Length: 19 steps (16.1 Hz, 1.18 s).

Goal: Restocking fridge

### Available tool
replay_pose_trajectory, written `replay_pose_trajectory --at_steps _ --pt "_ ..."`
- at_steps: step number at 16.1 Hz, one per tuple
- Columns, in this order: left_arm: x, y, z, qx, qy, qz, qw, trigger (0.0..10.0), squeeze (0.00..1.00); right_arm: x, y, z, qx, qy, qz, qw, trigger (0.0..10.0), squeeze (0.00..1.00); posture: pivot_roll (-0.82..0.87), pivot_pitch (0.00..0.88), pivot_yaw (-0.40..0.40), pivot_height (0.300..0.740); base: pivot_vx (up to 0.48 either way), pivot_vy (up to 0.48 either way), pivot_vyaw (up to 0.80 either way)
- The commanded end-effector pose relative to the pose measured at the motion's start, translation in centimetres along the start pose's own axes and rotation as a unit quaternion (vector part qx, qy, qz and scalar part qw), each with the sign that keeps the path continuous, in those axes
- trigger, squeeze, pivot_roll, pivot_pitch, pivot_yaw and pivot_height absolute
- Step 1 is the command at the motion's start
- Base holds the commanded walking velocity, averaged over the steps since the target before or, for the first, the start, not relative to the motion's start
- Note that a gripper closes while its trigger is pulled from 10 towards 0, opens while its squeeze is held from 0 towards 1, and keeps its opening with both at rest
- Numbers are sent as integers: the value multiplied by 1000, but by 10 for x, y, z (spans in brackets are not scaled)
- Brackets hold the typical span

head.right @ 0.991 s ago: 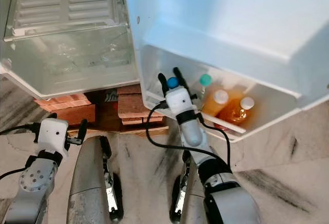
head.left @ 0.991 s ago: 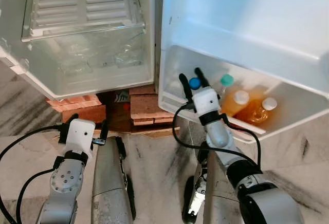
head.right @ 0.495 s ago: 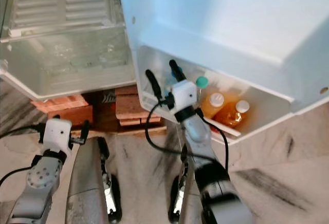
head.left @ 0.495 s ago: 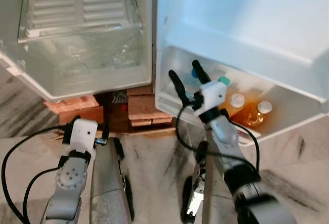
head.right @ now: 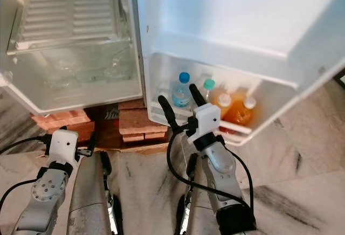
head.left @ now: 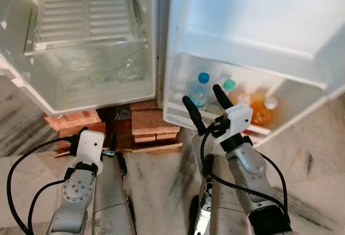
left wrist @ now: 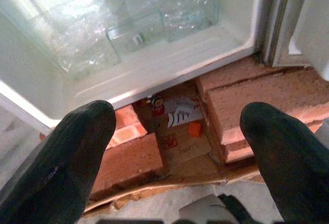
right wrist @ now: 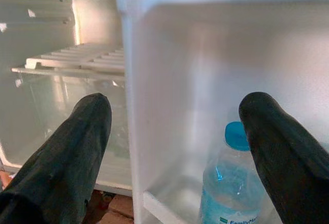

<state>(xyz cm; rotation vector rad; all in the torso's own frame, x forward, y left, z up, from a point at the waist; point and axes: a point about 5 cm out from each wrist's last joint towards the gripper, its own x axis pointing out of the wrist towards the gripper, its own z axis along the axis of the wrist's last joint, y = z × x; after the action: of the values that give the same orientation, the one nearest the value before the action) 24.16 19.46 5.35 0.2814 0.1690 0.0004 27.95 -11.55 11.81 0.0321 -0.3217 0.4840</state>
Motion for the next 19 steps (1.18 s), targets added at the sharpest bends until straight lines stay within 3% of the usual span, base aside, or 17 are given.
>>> replay_pose_trajectory --at_steps 1,7,8,9,10,19 --pt "-3 -3 -8 -2 14 -6 1000 10000 0 -5 1 0 7 12 1 1000 10000 1000 178 121 -49 508 0 0 0" --pt "-3 -3 -8 -2 12 -6 1000 10000 0 -6 2 3 12 23 0 1000 10000 1000 178 121 -49 508 0 0 0" --pt "1 -7 -7 -14 13 -21 1000 10000 0 -27 -2 -11 19 74 -83 994 10000 0 122 25 -5 513 0 0 0" --pt "13 -13 1 -29 1 -39 999 10000 0 -36 -10 -21 26 98 -152 983 10000 0 134 0 -13 522 0 0 0" --pt "17 -14 4 -30 -4 -42 999 10000 0 -34 -12 -24 30 99 -166 981 10000 0 136 0 -14 532 0 0 0" --pt "22 -16 10 -31 -19 -39 999 10000 0 -32 -21 -20 37 102 -196 975 10000 0 136 5 -8 639 0 0 0"
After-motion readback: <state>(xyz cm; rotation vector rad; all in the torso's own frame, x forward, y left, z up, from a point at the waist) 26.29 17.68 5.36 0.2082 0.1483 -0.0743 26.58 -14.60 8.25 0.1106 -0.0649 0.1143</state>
